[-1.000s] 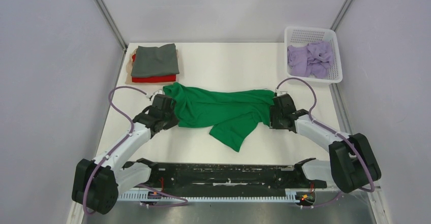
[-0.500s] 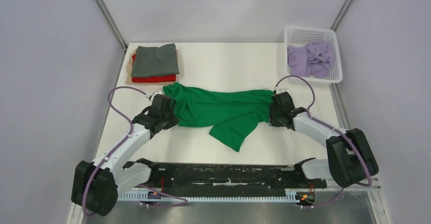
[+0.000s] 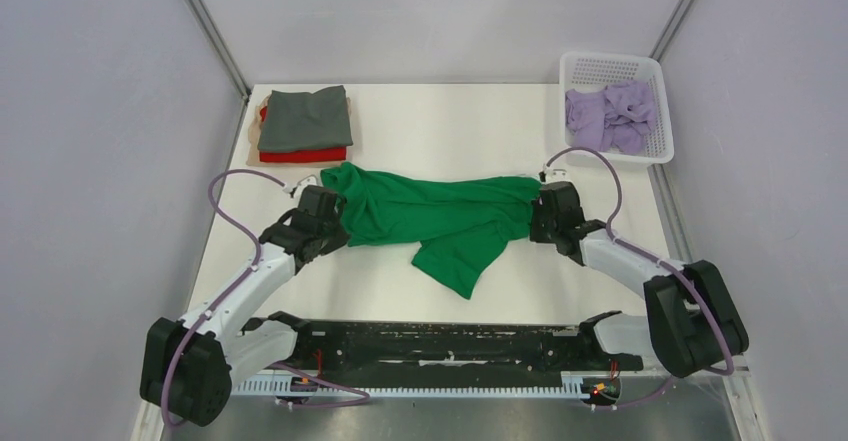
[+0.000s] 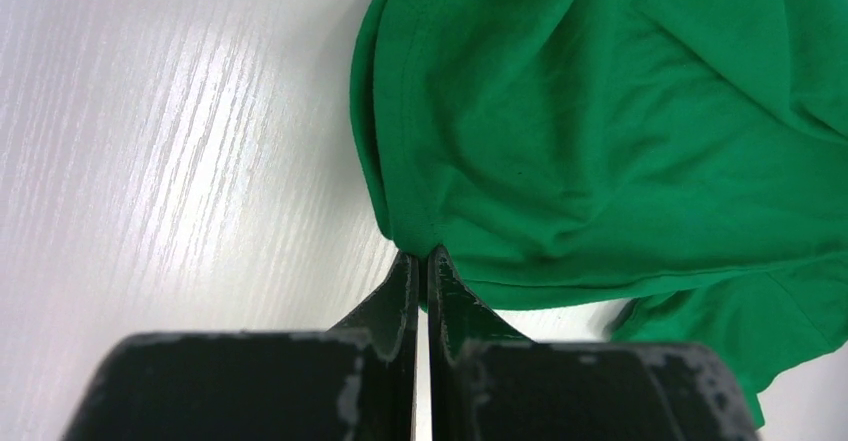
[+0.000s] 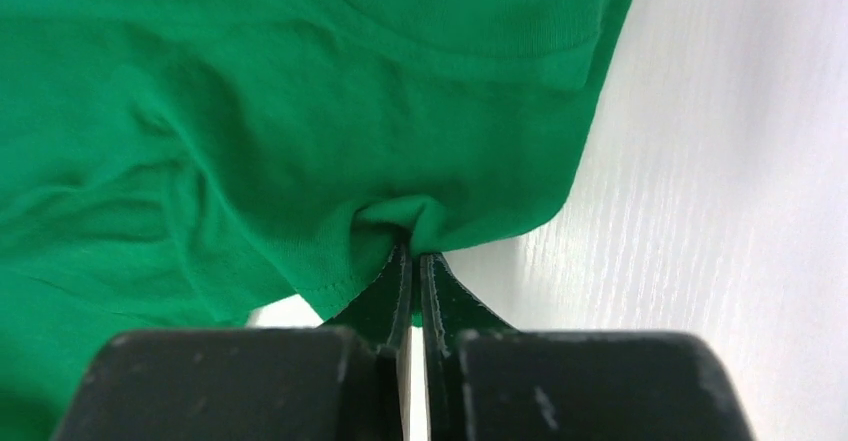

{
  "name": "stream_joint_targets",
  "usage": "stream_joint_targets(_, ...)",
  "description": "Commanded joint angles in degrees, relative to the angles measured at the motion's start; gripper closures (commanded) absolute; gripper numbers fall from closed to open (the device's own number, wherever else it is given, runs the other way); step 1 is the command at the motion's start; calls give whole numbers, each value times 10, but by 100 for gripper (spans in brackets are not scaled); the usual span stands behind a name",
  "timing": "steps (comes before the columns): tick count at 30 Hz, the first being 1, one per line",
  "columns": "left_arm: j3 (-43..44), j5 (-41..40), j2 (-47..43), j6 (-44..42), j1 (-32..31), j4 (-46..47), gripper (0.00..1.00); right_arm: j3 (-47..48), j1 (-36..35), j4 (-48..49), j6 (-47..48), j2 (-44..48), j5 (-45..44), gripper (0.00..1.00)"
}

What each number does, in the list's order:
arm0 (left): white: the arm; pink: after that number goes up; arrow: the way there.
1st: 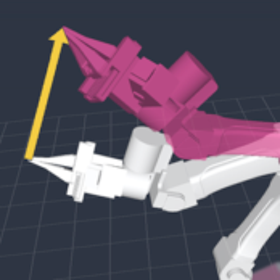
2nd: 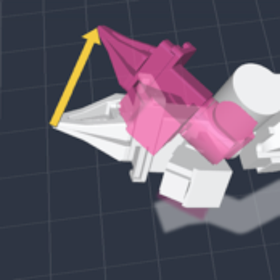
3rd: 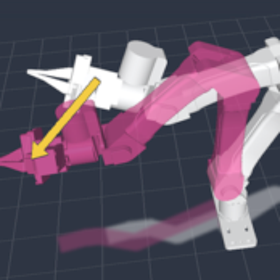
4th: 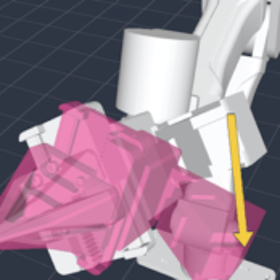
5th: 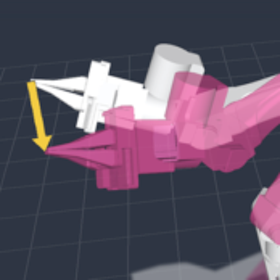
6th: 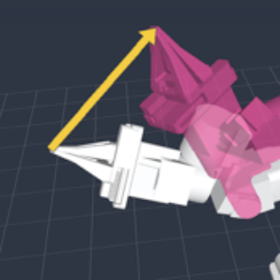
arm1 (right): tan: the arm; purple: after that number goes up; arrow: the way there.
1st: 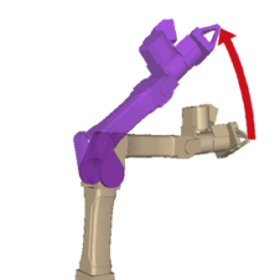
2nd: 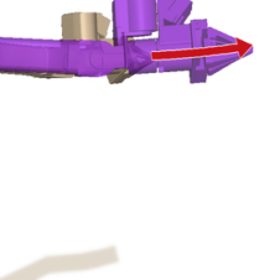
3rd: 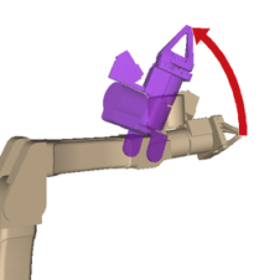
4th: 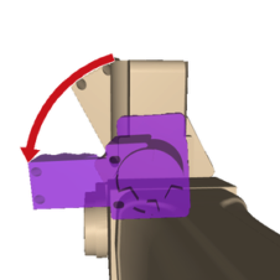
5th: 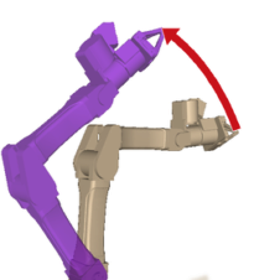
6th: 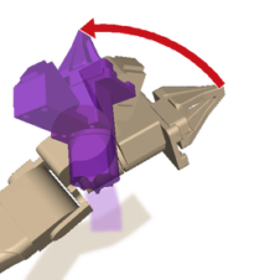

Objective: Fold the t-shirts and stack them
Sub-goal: Flatten out the tshirt

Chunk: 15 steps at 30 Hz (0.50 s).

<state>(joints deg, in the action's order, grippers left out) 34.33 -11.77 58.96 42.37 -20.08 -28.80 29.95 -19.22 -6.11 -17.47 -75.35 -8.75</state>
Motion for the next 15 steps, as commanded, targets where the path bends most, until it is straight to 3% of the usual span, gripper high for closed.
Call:
stream_joint_targets(1,53,-22,-13,10,-2,-1,98,15,1,107,-14,76,-20,100)
stream_joint_targets(7,180,-58,-31,-5,-2,-23,98,106,1,112,19,163,-75,100)
stream_joint_targets(15,333,-109,-127,-28,-2,-58,98,225,1,104,54,266,-68,100)
